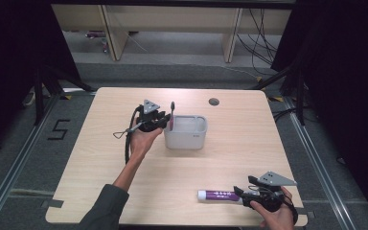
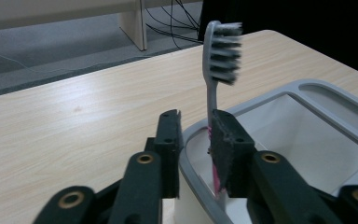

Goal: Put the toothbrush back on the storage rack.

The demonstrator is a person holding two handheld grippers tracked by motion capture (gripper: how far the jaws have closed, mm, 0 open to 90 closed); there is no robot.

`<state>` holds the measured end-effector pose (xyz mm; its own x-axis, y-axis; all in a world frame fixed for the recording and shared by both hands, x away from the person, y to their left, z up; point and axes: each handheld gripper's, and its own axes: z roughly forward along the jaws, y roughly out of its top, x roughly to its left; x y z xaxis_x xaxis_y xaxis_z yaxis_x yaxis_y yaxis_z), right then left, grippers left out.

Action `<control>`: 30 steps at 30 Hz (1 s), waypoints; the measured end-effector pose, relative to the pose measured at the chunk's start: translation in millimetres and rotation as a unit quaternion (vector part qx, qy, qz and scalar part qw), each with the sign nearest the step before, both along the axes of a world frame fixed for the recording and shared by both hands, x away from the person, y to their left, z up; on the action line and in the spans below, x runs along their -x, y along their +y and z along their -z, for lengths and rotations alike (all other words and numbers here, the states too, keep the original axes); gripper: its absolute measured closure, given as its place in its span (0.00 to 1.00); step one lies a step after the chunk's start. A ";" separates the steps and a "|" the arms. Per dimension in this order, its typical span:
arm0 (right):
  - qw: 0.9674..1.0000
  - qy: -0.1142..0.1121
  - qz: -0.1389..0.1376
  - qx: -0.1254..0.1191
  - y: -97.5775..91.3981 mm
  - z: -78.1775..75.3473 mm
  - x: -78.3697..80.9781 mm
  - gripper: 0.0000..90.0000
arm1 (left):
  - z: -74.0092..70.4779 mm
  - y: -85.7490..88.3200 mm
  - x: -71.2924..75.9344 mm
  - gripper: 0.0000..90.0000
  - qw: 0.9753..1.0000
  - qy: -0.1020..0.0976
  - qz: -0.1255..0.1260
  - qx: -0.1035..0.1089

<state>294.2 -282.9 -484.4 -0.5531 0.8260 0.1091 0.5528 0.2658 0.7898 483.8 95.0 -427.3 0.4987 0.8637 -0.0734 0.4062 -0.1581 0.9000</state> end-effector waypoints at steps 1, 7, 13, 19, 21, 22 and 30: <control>1.000 0.000 0.000 0.000 0.0 0.0 0.0 0.32 | -0.9 0.7 0.9 0.73 1.000 -0.001 0.001 0.000; 1.000 -0.004 -0.001 0.000 -0.5 -0.6 0.2 0.32 | -11.6 7.4 13.3 0.52 1.000 0.008 0.005 -0.007; 1.000 -0.003 0.000 -0.001 -0.7 -2.1 0.7 0.32 | -20.1 18.3 27.3 0.40 1.000 0.021 0.015 -0.017; 1.000 -0.007 0.002 -0.001 -0.2 -3.5 0.9 0.32 | -24.0 32.0 43.9 0.36 0.999 0.030 0.023 -0.020; 1.000 -0.006 0.001 -0.001 0.1 -4.0 1.2 0.32 | -23.7 37.6 50.1 0.34 0.999 0.039 0.028 -0.022; 1.000 -0.006 0.001 -0.002 0.2 -4.0 1.3 0.32 | -22.8 39.8 52.7 0.34 0.999 0.042 0.030 -0.017; 1.000 0.003 0.006 -0.015 2.1 -4.5 2.3 0.32 | -14.9 56.4 76.9 0.30 0.998 0.049 0.040 -0.012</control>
<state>291.9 -280.9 -479.9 -0.5424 0.8289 0.1367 0.5603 0.2357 0.7940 406.9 151.5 -412.4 0.5577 0.8233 -0.1054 0.4778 -0.2146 0.8519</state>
